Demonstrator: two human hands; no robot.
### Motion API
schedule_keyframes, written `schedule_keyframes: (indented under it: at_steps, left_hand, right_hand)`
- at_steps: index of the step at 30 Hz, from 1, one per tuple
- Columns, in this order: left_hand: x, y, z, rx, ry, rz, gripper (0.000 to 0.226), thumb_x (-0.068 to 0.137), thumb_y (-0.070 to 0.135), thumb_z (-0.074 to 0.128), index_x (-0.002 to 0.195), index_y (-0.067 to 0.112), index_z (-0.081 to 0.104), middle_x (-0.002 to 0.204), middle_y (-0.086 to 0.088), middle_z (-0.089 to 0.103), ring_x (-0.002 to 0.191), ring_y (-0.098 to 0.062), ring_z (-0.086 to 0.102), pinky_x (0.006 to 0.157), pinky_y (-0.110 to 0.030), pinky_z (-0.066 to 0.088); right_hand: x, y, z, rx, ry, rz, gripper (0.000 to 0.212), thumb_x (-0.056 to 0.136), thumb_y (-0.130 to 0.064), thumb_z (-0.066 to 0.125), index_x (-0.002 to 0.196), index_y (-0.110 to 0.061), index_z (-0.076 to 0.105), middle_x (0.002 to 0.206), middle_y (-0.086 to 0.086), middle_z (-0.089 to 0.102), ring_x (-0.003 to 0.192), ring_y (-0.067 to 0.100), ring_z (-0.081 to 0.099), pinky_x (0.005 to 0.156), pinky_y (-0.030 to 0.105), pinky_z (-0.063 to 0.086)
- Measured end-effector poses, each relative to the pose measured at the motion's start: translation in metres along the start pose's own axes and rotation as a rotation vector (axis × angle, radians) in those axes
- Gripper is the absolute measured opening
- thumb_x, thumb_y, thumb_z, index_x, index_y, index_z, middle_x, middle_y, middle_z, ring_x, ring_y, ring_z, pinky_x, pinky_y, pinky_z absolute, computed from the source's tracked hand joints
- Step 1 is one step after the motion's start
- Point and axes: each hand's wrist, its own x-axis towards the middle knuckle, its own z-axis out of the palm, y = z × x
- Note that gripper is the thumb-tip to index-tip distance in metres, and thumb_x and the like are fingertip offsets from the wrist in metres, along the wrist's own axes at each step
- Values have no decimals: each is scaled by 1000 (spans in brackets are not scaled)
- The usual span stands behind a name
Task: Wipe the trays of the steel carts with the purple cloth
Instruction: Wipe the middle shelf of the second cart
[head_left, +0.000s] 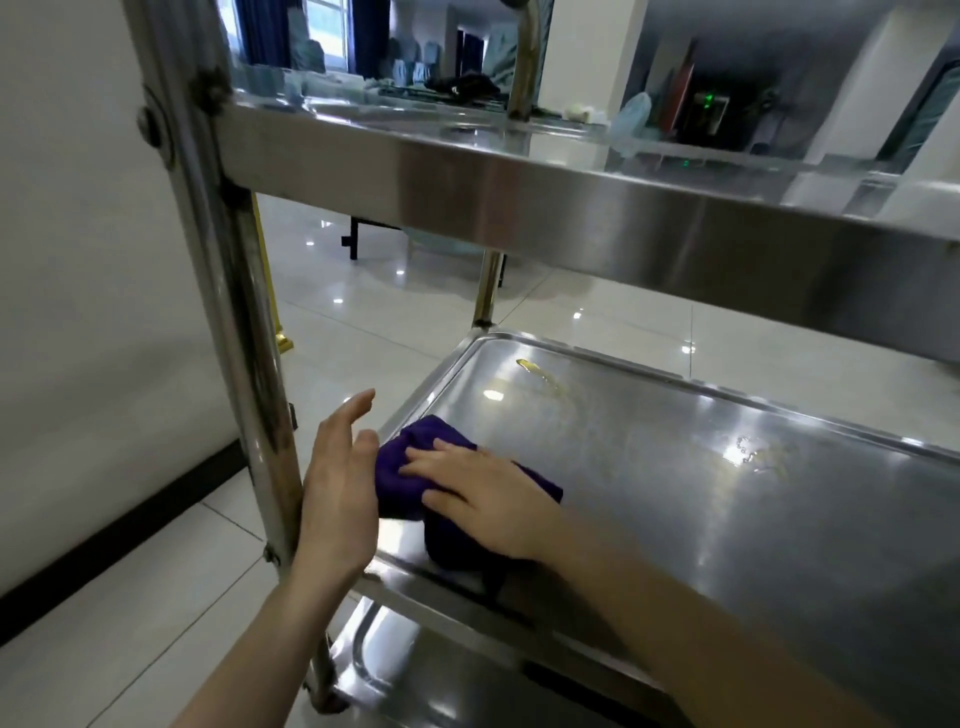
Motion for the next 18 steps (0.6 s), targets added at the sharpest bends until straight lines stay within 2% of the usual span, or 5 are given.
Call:
schedule_keyframes:
  at_steps: [5,9,12,15,18]
  left_hand:
    - [4,1,5,44,2,-23,49,82,58,26,129,54,40,135,29,40,129,3,36,110,-50,36]
    - [8,-1,6,-9,-17,-14,50,84,52,30,132,46,43,137,20,43,126,-1,41,108,-48,39]
    - [6,-3,3,39,-29,22,54,84,52,27,135,42,42,141,14,43,126,0,41,107,-34,35]
    - [2,-4,2,118,-70,65,55,85,54,26,136,43,40,143,12,43,125,0,39,104,-29,30]
    - [1,-7,1,63,-214,10,52,85,59,34,135,44,41,140,10,45,122,-14,49,103,-47,43]
  right_hand:
    - [60,50,-22,-142,136,449,33,102,-33,33,128,-29,51,129,-4,55,125,17,45,99,38,32]
    - [47,17,4,-117,73,259,38,101,-39,32,136,-37,46,148,-13,43,141,12,31,112,43,24]
    - [5,-21,21,-100,27,57,39,102,-41,30,138,-36,44,151,-16,38,145,9,23,115,42,19]
    - [-45,-32,8,-75,28,88,39,104,-38,33,142,-33,43,153,-16,36,145,4,19,117,34,11]
    - [-117,-8,-17,-57,97,238,40,104,-39,35,143,-36,41,153,-20,34,145,1,18,118,34,11]
